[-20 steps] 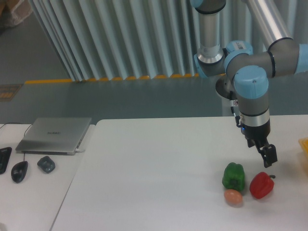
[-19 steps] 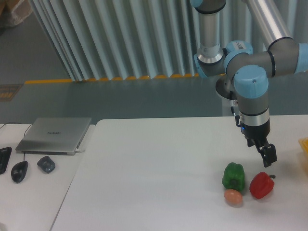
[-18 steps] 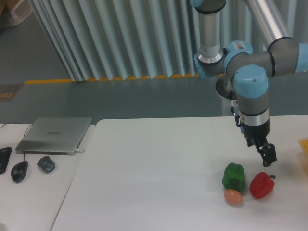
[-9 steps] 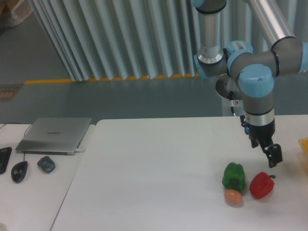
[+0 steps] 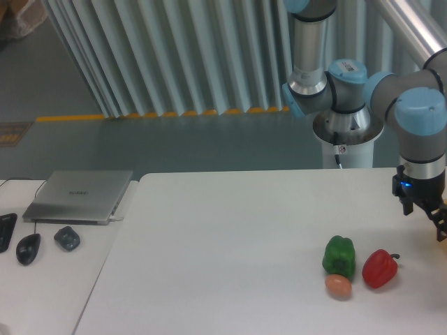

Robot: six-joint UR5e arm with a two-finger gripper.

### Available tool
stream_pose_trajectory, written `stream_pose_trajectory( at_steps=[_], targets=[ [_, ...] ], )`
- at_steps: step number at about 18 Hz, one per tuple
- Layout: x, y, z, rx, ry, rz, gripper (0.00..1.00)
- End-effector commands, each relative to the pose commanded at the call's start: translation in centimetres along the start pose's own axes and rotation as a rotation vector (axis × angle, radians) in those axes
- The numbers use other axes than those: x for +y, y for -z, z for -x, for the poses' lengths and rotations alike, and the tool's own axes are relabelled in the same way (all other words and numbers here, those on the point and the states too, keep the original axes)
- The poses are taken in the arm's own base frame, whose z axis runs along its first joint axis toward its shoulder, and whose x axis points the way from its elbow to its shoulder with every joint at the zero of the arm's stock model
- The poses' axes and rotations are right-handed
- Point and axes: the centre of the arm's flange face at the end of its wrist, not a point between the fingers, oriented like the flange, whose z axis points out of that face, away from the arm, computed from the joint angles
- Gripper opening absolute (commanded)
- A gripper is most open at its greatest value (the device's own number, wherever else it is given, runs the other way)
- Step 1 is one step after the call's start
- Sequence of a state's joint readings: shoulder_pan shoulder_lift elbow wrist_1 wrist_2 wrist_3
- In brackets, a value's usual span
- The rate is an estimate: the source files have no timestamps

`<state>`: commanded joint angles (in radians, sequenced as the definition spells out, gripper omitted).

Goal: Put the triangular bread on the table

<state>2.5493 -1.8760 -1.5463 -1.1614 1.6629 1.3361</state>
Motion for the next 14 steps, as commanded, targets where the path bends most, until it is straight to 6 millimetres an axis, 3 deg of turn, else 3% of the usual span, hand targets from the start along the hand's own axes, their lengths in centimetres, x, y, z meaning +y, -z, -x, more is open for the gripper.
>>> stream_pose_trajectory(
  at_steps=[9, 14],
  targets=[
    [5.3, -2.6, 3.9, -0.027, 0.016, -0.012, 1.0],
    [9.1, -4.6, 5.8, -0.004, -0.217, -0.024, 1.0]
  ],
)
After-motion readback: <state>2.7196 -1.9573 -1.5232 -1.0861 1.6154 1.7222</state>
